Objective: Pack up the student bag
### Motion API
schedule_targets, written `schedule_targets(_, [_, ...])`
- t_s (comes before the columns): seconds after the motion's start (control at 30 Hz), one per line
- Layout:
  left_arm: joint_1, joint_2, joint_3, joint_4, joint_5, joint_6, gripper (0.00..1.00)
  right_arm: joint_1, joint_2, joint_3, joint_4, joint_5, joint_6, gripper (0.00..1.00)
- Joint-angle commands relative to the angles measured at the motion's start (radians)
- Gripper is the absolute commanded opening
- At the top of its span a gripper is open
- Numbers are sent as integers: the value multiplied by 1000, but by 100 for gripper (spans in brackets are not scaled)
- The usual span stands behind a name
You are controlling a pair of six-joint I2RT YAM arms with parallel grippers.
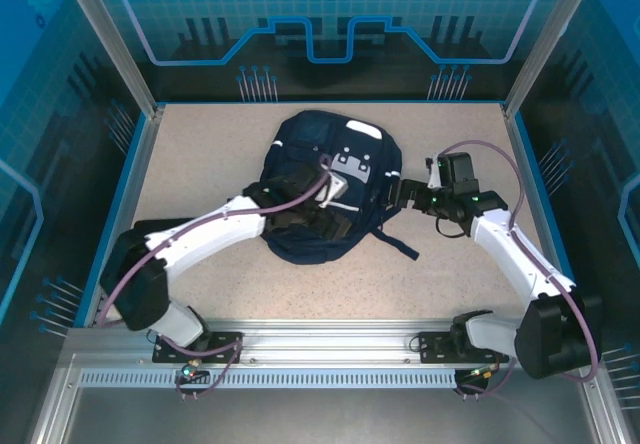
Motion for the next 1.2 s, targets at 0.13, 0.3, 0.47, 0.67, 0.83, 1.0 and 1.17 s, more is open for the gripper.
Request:
schedule_targets(0.13, [-54,250,244,-155,-142,168,89,-119,-20,-36,-17,-108,10,100])
schedule_targets(0.3, [-80,342,302,-166,-233,195,87,-163,-4,-47,-8,-151,21,100])
schedule_targets(0.47, [-79,411,362,-204,-324,166,85,-174,9,-39,-11,-157,24,100])
schedule_targets(0.67, [-77,432,371,-201,-351,154,84,-175,10,-39,-15,-157,24,100])
schedule_targets(0.83, [-71,434,390,-217,-350,135,75,-175,21,-39,-17,-167,27,100])
schedule_targets(1.0, [-57,401,421,-245,-334,95,47,-174,52,-27,-6,-236,31,96])
schedule_targets(1.17, [-49,326,368,-195,-297,89,23,-132,99,-8,26,-333,60,92])
